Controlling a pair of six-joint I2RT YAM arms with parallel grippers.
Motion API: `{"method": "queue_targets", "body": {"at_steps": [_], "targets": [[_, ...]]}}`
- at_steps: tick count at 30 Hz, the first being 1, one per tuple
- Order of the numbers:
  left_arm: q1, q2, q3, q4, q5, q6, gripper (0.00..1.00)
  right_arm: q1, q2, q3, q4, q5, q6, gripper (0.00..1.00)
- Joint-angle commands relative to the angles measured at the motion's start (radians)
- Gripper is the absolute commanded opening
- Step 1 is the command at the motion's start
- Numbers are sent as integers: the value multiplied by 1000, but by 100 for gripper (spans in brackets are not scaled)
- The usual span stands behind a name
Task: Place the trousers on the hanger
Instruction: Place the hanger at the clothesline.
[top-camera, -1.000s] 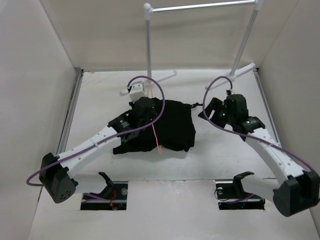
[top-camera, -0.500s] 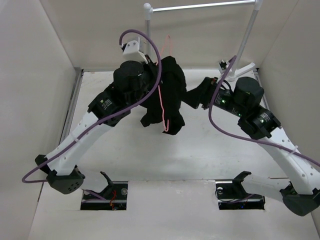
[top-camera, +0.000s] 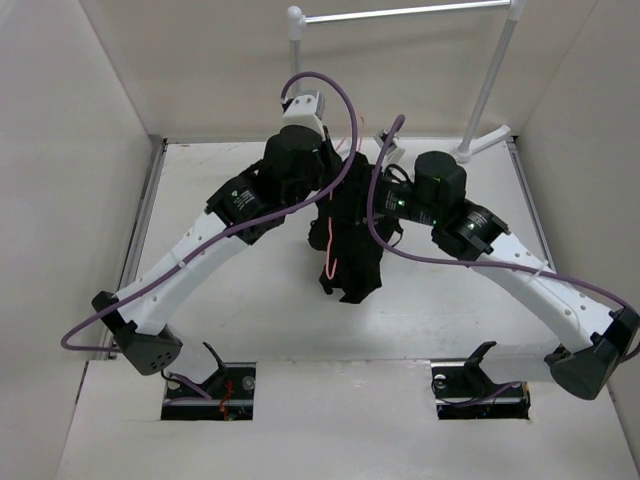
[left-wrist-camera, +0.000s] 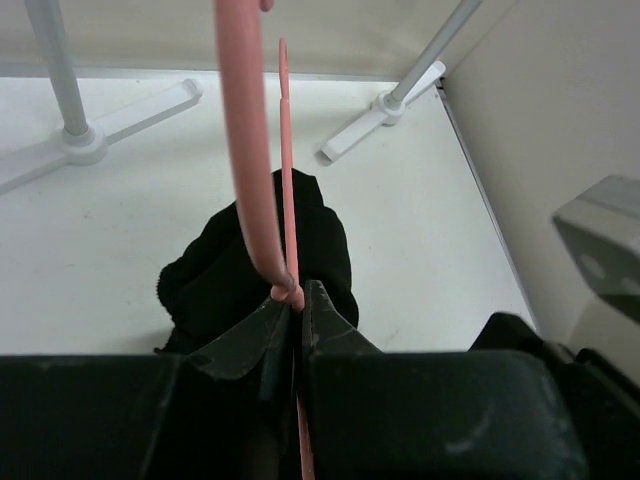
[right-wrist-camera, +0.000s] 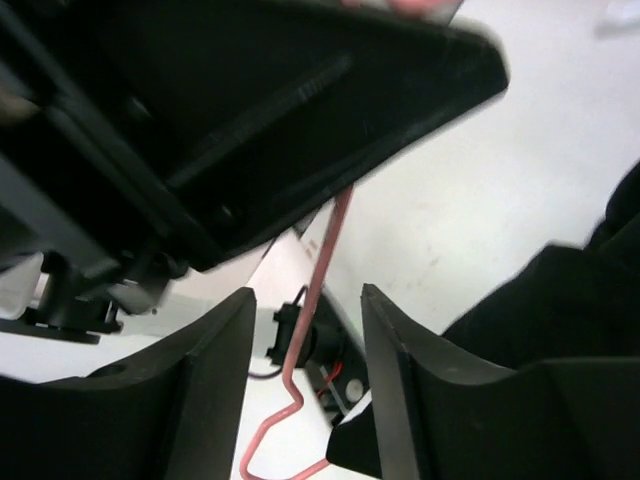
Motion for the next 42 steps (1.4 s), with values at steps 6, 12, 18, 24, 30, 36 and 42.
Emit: {"method": "queue_targets", "body": {"at_steps": [6,12,18,24,30,36,42], "targets": [[19,-37,-18,117,4,7,0,27,-2,-50,87,-17,48,28],[26,-45,-44,132,6,4,9,27,-6,-32,125,-18,93,5],[42,-89,-78,206,9,7,43,-22,-10,7,247,-54,194,2],[75,-135,-64,244,23,13,58,-79,36,65,270,-64,222,1],[99,-183,-23,250,35,52,100,-149,92,155,258,-90,210,1],[213,-247,-130,233,4,26,100,-310,190,324,186,-129,205,1],[274,-285,-298,233,29,-16,100,-468,355,552,66,-137,191,1]]}}
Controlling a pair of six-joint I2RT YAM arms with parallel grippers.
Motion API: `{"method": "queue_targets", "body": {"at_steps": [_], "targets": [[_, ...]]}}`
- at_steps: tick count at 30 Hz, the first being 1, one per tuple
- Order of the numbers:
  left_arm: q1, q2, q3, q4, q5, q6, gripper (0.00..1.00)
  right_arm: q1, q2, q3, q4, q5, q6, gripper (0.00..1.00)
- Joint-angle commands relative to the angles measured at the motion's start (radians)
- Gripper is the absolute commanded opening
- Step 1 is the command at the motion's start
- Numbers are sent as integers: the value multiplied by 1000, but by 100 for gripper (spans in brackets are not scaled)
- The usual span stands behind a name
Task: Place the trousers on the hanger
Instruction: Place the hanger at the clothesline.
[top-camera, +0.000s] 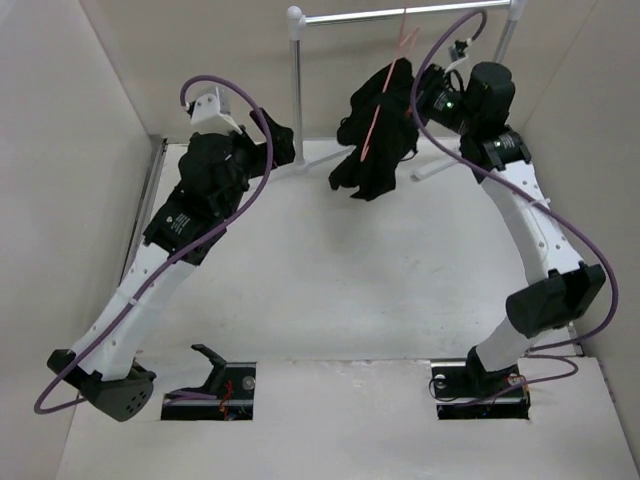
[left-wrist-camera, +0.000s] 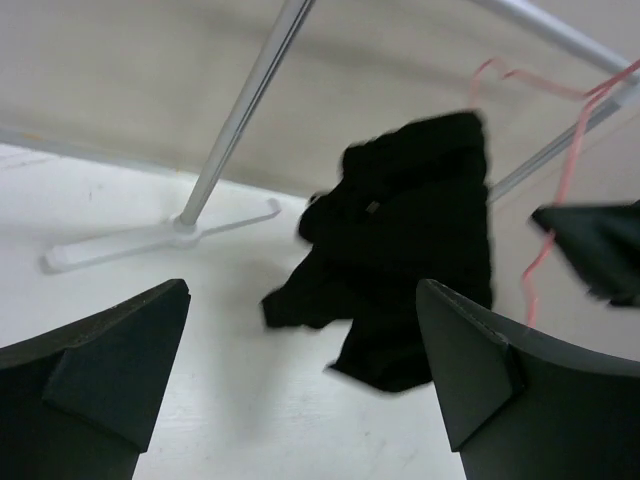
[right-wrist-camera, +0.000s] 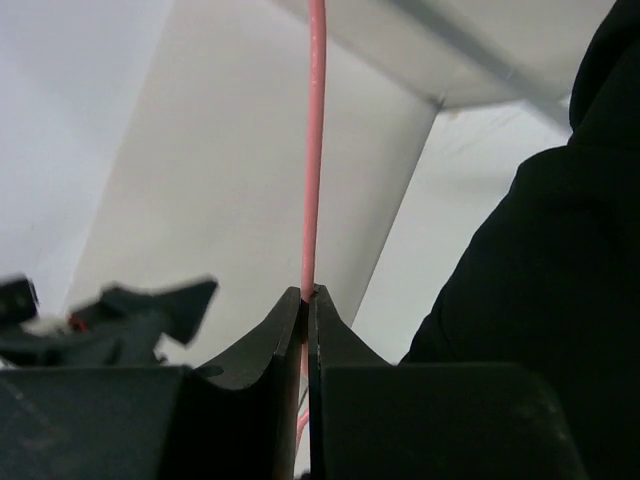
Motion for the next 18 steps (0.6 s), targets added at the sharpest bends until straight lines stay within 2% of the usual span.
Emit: {"method": "queue_targets", "body": {"at_steps": [1,10,18], "targets": [[16,-6,-87,19,27,-31,100,-78,68,173,11,-16,-34,1],[67,-32,-258,31,112,-57,100,-222,287,440,-107,-19,-50,0],[105,-11,-311,60,155,-71,100,-288,364,490,-132,-25,-50,0]]}}
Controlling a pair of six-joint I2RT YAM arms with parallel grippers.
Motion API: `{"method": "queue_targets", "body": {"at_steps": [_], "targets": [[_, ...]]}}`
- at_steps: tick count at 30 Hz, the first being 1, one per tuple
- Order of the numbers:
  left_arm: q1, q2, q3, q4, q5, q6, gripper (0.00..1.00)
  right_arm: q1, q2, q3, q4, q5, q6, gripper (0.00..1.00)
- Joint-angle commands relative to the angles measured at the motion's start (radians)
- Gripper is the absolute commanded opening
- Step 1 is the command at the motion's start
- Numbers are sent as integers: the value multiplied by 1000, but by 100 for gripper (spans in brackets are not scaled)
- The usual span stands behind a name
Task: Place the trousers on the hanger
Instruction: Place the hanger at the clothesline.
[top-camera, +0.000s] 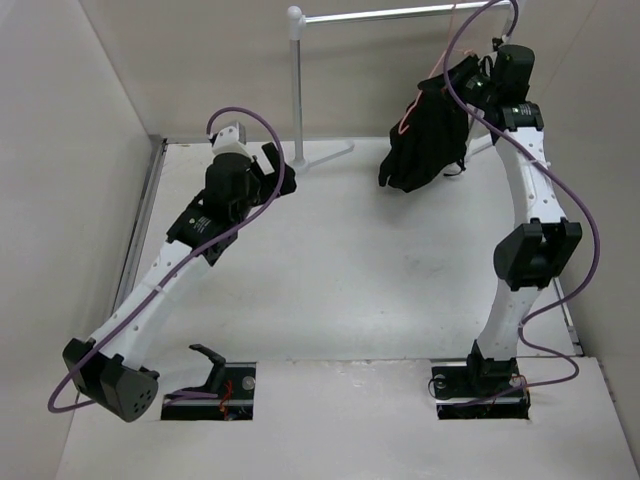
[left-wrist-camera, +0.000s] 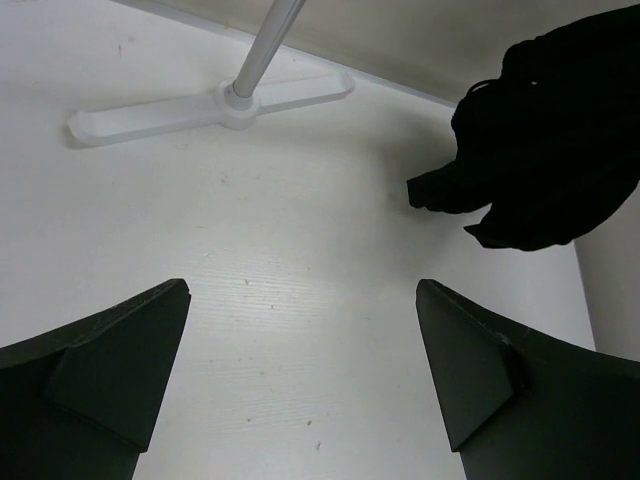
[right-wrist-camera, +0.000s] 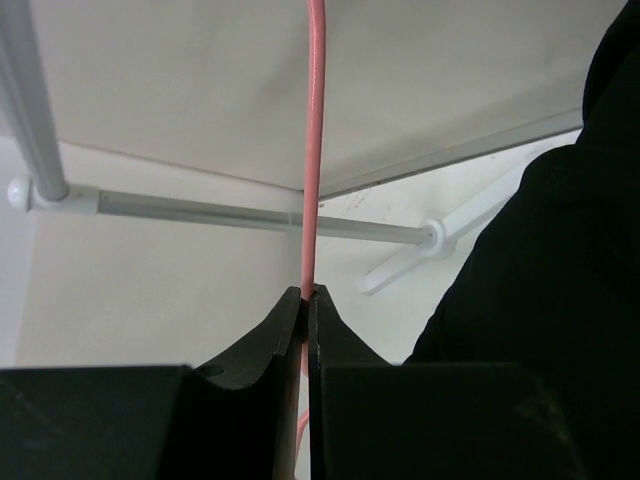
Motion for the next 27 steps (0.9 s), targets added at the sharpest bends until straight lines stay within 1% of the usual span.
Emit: {"method": "queue_targets", "body": {"at_steps": [1,5,7,8,10,12,13,14,16,17,19,21,23,27], "targets": [[4,0,-14,65,28,-19,100,-18,-19,79,76,-27,-28,0],[-2,29,-34,80,30,-42,100,-25,-26,20,74,-18,-62,2],[1,46,-45,82,30,-61,100,-25,-27,3,76,-8,-68,10],[5,57,-47,76,30,-75,100,-25,-23,2,76,-5,-69,16],[14,74,-48,68,35,-94,100,-25,-19,0,74,-4,-69,32],[18,83,-48,68,45,-109,100,-26,-22,-1,76,-2,-71,52],[19,88,-48,68,47,-112,100,-28,-26,-3,79,4,-72,60],[19,91,-47,68,47,-114,100,-31,-34,-6,79,13,-74,65],[18,94,-45,68,47,-115,100,-37,-56,-23,79,34,-80,74],[16,95,-45,68,47,-115,100,-41,-71,-35,79,47,-82,80],[16,101,-40,61,42,-117,100,-46,-111,-76,80,67,-92,100],[16,114,-33,47,42,-117,100,-49,-161,-133,80,85,-106,100],[13,129,-25,25,39,-118,100,-49,-233,-225,87,123,-115,100],[1,172,-21,-16,44,-121,100,-45,-423,-484,125,260,-151,100]]}}
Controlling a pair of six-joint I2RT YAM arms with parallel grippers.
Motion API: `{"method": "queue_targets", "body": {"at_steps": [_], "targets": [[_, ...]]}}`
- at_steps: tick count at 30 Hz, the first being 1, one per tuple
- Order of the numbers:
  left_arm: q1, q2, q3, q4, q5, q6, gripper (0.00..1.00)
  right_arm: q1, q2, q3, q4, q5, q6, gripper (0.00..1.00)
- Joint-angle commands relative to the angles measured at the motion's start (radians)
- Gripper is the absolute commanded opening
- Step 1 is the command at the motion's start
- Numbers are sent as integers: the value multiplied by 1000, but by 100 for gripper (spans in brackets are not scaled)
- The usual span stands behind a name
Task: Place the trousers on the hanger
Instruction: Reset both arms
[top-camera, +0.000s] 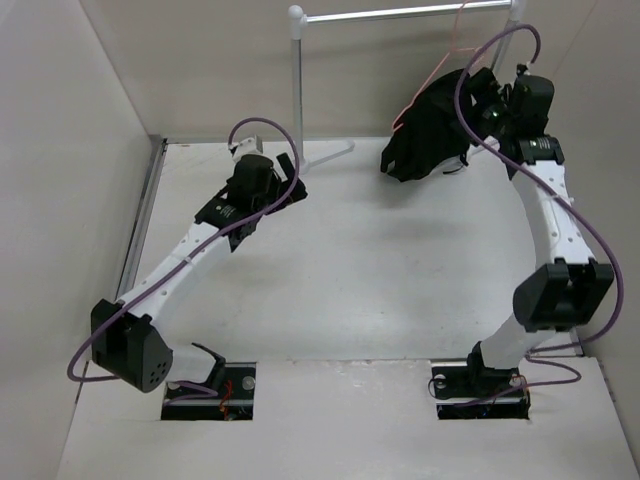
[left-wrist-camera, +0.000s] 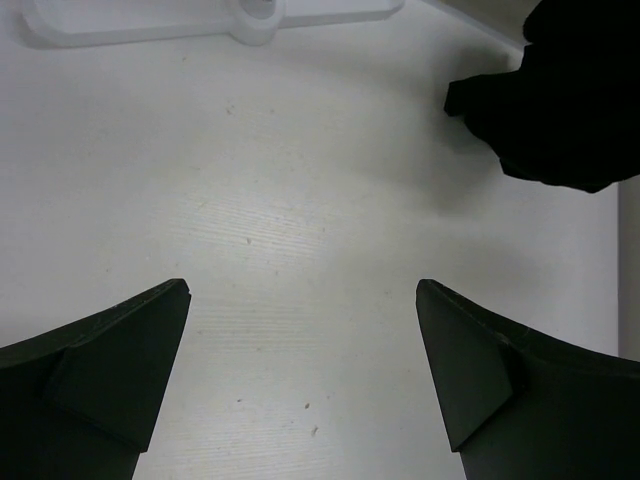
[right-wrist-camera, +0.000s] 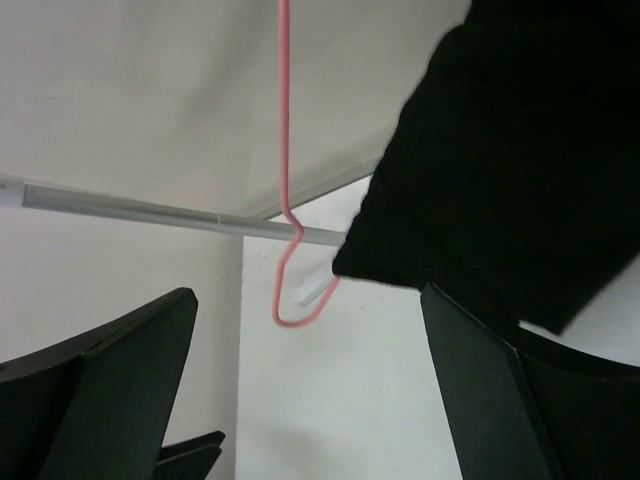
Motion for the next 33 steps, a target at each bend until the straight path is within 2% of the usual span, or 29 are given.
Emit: {"method": "queue_targets", "body": {"at_steps": [1,9,12,16,20,25,33], "targets": [[-14,34,24,-42,5,-11,100,-1,-199,-177,83,155,-52,100],[-85,116,7,-102,7,-21,100,31,-578,-769,73,340,-45,100],[-118,133,-16,-111,7,-54,100,90,-685,-962,24,396,-20,100],[-161,133,-66,-109,-1,-129,100,195,-770,-1142,-53,451,46,100],[-200,104,-146,-99,-33,-218,100,296,-828,-1211,-93,482,70,100],[-234,36,-226,-135,-120,-290,100,365,-890,-1262,-81,414,60,100],[-266,-38,-215,-252,-209,-331,100,408,-853,-1265,-49,351,38,100]]}}
